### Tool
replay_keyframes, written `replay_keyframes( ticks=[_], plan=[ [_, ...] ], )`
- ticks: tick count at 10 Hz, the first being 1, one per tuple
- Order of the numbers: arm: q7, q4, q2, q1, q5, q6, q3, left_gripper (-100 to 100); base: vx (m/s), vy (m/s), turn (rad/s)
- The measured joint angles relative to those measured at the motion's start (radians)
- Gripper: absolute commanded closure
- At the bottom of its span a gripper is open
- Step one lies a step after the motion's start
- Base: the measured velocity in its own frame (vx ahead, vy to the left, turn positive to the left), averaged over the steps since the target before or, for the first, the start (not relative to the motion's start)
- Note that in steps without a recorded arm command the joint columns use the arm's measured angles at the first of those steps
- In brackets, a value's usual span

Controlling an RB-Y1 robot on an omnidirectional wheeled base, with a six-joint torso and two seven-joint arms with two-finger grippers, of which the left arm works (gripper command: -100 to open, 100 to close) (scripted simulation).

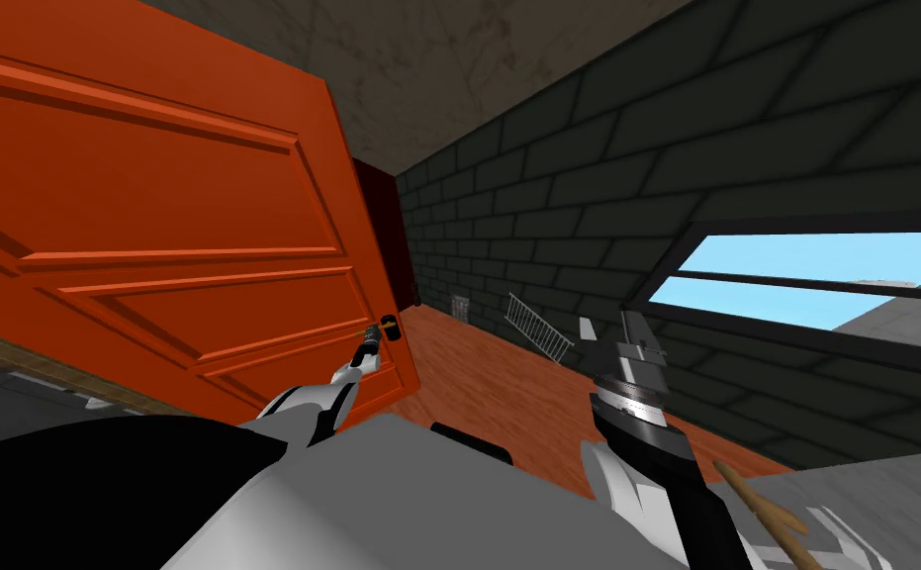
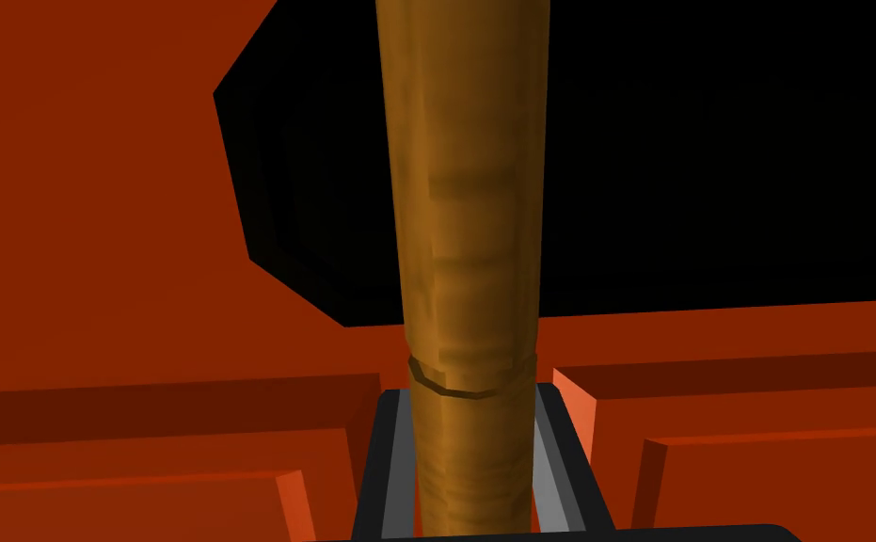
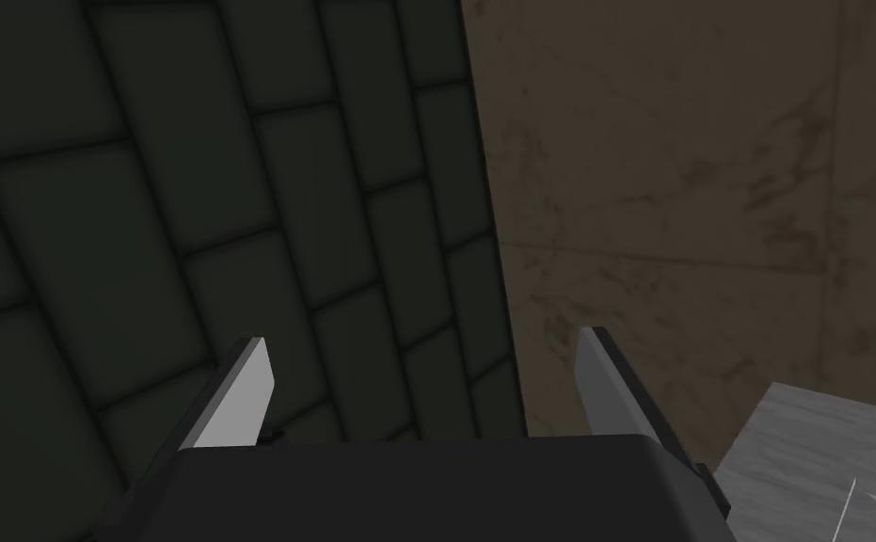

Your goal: Push the door open

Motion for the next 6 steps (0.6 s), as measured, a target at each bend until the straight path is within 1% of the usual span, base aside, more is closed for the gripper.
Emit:
replay_keyframes(
  ticks=[1,2,4,5,6],
  plan=[
    [0.011,0.042,0.014,-0.012,-0.003,-0.019,-0.003,100,0.132,-0.028,0.047],
    [0.012,0.038,0.017,-0.006,0.000,-0.022,0.003,100,0.037,-0.005,0.011],
    [-0.001,-0.014,0.012,0.019,0.007,0.003,0.018,100,0.071,-0.011,0.018],
    [-0.001,-0.016,0.012,0.021,0.008,0.006,0.019,100,0.104,0.011,0.037],
    [-0.003,-0.014,0.012,0.026,0.011,0.007,0.024,100,0.167,0.021,0.044]
  ],
)
